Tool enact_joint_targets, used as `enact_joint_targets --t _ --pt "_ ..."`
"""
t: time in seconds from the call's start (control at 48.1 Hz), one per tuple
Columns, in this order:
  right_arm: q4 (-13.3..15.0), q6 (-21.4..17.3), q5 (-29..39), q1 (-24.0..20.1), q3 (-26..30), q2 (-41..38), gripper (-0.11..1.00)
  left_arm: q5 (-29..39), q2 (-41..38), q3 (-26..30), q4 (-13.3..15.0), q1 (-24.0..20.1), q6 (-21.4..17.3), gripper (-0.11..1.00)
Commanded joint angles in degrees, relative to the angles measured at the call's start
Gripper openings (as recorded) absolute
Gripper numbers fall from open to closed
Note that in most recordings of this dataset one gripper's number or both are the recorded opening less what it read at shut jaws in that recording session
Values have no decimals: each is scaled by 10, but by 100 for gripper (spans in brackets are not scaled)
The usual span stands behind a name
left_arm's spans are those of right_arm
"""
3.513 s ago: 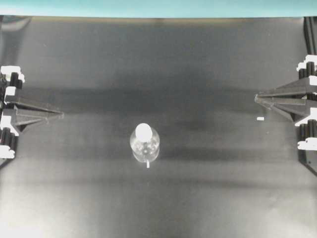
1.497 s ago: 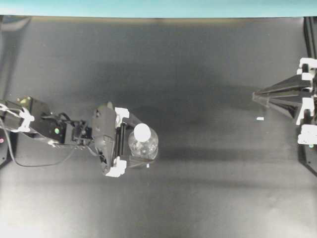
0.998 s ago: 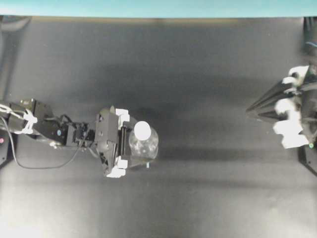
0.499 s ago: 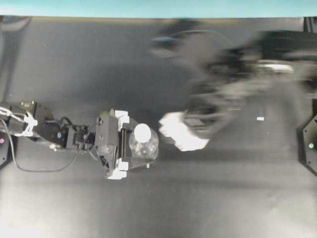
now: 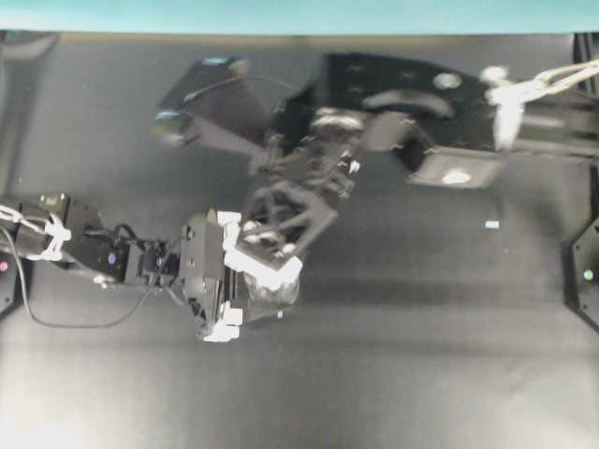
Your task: Open the bottle cap by holding the bottle with the left arm and twisting the cap with the right arm.
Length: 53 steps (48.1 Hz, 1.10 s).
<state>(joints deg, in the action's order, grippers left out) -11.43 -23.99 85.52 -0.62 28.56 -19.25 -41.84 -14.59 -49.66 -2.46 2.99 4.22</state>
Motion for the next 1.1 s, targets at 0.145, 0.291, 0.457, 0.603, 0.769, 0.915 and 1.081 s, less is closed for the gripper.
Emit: enact_joint_targets --t 0.145,0.291,0.457,0.603,0.769,0.915,1.081 --pt "7 38 4 -1 19 -31 79 -1 0 3 -1 4 0 82" --pt "30 40 8 -2 17 -32 79 0 0 2 -2 4 0 82" --pt "31 41 10 -4 13 -34 79 -1 1 2 -2 3 0 82" --pt "31 42 7 -9 8 -40 79 0 1 2 -2 4 0 82" --pt "31 43 10 -10 7 -43 78 1 0 2 -2 3 0 82" --pt "30 43 8 -10 5 -43 70 2 0 3 -1 3 0 82" --pt "30 43 10 -13 5 -43 39 2 0 4 -1 3 0 82"
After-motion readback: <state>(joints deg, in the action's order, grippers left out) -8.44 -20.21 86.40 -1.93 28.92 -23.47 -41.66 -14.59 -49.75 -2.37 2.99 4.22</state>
